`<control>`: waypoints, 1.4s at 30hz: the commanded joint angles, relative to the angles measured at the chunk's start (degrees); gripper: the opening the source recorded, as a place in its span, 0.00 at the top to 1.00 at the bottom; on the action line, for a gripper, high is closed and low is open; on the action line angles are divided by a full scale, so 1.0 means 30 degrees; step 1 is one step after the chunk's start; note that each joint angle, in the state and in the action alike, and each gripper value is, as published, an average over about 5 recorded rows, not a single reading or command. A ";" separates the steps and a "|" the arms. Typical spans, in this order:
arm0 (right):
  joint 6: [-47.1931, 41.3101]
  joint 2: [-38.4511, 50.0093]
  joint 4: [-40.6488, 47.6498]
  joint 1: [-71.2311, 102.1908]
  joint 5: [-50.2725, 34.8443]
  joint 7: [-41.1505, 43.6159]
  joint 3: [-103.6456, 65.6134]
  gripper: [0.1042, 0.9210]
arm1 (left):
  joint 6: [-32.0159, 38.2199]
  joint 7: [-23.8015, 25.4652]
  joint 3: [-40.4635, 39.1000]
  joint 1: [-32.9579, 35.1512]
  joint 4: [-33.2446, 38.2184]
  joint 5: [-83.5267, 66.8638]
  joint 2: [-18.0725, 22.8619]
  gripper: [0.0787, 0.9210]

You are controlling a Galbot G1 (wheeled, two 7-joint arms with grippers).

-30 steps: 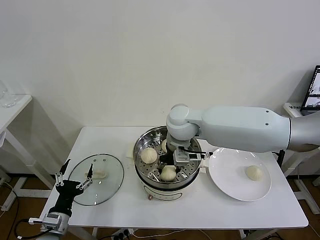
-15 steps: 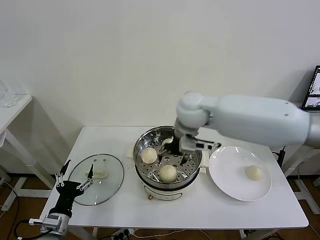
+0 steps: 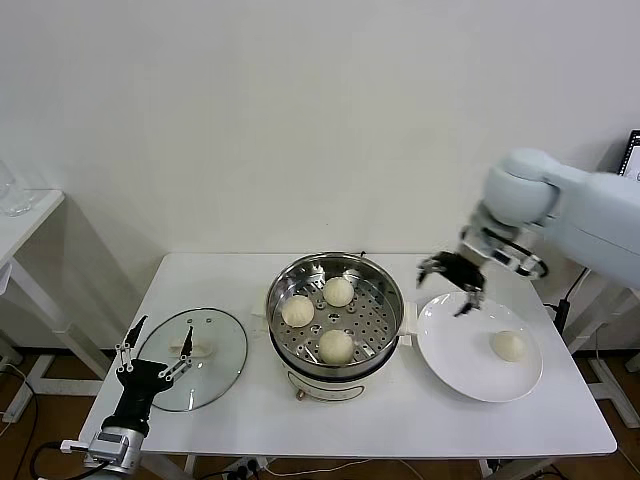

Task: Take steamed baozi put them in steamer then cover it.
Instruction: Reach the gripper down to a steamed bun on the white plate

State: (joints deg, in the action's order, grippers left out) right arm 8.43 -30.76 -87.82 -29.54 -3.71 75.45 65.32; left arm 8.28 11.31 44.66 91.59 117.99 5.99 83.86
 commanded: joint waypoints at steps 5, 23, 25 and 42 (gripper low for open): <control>-0.3626 0.2305 0.5675 1.3097 0.5416 -0.1820 -1.1396 0.12 | 0.0068 -0.0069 -0.0308 0.0154 0.0285 0.0288 0.0087 0.12; -0.3425 -0.1161 0.9288 1.4055 0.7126 -0.2724 -1.2898 0.12 | 0.0006 -0.0071 -0.0138 -0.0093 -0.0213 0.0279 0.0068 0.12; -0.3372 -0.1279 0.9444 1.4184 0.7232 -0.2817 -1.2998 0.12 | -0.0026 -0.0077 -0.0156 -0.0148 -0.0254 0.0279 0.0065 0.12; -0.3023 -0.2018 0.9927 1.4483 0.7626 -0.3257 -1.3415 0.12 | -0.0053 -0.0081 -0.0133 -0.0307 -0.0591 0.0278 0.0020 0.12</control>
State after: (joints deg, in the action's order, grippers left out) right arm -0.75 -35.92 -59.43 12.71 18.21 66.35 26.30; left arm 8.07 11.05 44.21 90.72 116.41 6.78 83.96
